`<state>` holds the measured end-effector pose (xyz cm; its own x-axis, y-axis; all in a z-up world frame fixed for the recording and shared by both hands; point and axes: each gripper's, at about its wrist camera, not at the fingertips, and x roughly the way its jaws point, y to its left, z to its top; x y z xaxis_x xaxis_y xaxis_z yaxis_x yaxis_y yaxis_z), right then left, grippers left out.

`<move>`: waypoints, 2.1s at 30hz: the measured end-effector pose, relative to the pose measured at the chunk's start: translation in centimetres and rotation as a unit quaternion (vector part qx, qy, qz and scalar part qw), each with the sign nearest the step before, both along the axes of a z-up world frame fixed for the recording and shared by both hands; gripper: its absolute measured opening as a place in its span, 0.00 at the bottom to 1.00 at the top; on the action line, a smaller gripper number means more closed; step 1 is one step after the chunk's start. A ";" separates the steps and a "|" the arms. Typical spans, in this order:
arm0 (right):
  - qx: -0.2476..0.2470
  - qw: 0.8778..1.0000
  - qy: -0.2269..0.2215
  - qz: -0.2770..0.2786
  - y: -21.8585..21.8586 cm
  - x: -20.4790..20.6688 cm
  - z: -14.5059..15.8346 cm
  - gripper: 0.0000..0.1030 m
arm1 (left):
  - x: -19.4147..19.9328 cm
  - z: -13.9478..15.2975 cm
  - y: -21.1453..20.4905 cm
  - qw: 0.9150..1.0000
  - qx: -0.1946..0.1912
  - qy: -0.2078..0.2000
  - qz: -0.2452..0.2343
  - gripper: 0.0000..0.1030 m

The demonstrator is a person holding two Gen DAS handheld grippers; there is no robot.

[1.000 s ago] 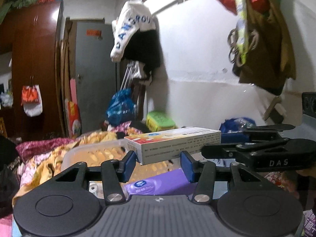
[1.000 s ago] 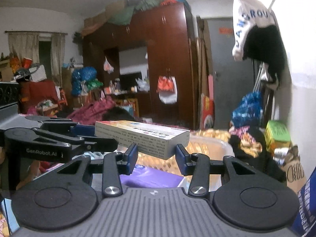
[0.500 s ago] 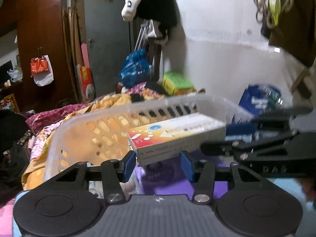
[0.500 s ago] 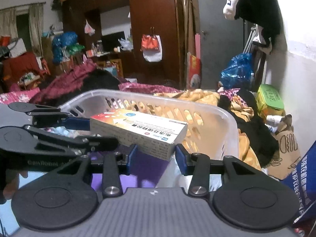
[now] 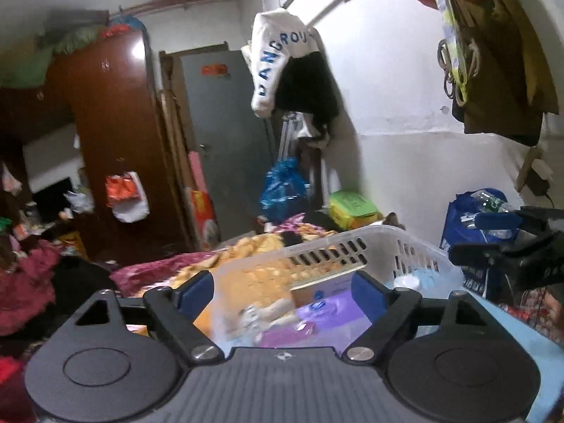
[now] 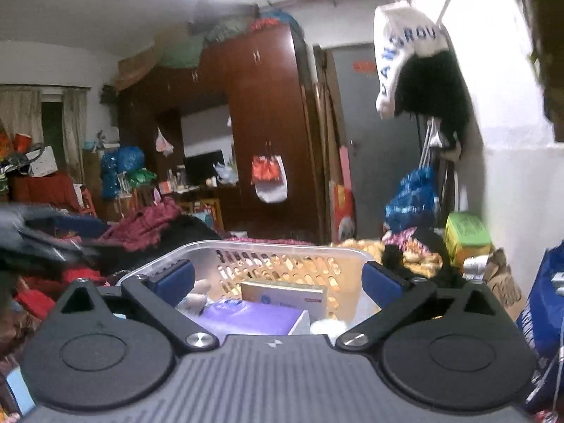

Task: Organize objects
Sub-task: 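Lower the medicine box into the basket and open both grippers, then move left gripper to the grey wrapped packet while right gripper approaches the red bagged ball, then grasp the grey packet with left gripper while right gripper grasps the red bagged ball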

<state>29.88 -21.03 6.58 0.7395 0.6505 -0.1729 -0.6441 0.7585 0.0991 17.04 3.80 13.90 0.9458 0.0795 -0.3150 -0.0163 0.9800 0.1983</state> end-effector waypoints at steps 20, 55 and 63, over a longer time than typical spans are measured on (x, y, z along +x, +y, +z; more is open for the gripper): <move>-0.126 0.988 0.084 0.035 6.1 -1.5 -7.6 0.99 | -0.4 -12.8 2.9 0.996 -0.079 0.047 -0.011 0.94; -0.043 0.999 -0.013 0.028 0.4 -5.5 -6.5 0.41 | -4.6 -11.7 3.1 0.992 -0.119 -0.004 -0.048 0.45; -0.001 0.995 -0.104 0.003 -1.4 -5.8 -0.6 0.40 | -5.4 -4.7 1.7 0.986 -0.134 -0.073 -0.069 0.45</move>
<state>24.07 -22.40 6.02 0.7562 0.6542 -0.0174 -0.6543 0.7553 -0.0382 11.66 5.51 9.16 0.9784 -0.1212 -0.1676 0.1123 0.9917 -0.0621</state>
